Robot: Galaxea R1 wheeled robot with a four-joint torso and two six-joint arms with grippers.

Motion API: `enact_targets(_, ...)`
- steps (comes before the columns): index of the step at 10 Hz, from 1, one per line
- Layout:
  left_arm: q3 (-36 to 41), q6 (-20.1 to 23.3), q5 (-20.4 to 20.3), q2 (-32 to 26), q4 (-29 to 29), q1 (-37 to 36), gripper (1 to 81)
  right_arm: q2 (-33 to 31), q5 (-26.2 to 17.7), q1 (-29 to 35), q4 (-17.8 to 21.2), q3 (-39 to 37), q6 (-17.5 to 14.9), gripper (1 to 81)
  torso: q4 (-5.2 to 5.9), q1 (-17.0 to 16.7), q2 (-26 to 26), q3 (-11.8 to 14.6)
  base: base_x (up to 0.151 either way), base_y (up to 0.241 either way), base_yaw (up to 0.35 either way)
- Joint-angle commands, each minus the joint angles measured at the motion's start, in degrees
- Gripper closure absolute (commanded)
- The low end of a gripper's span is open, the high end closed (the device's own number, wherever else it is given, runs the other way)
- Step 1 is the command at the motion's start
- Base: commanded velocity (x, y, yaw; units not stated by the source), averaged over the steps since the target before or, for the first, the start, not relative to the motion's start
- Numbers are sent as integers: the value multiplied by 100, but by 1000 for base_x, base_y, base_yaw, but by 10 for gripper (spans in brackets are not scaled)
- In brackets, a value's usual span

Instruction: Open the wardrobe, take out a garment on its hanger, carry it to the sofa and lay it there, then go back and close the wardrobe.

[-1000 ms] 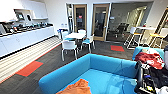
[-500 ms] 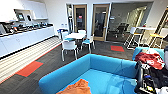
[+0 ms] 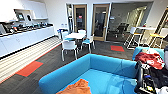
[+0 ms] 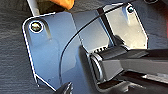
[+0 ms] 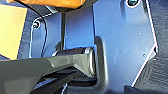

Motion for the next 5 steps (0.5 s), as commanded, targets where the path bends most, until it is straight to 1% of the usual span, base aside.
enact_targets(1,-18,-13,233,15,-22,-170,10,45,-278,129,-14,-8,-21,10,0,3,0,0,-72,0,0)
enact_targets(3,-18,-13,233,15,-14,-171,10,37,-278,120,-23,-8,-21,10,0,3,0,0,-84,0,0)
enact_targets(5,-18,-13,233,15,-14,-179,10,46,-287,120,-23,-8,-30,10,0,3,-2,2,-100,0,0)
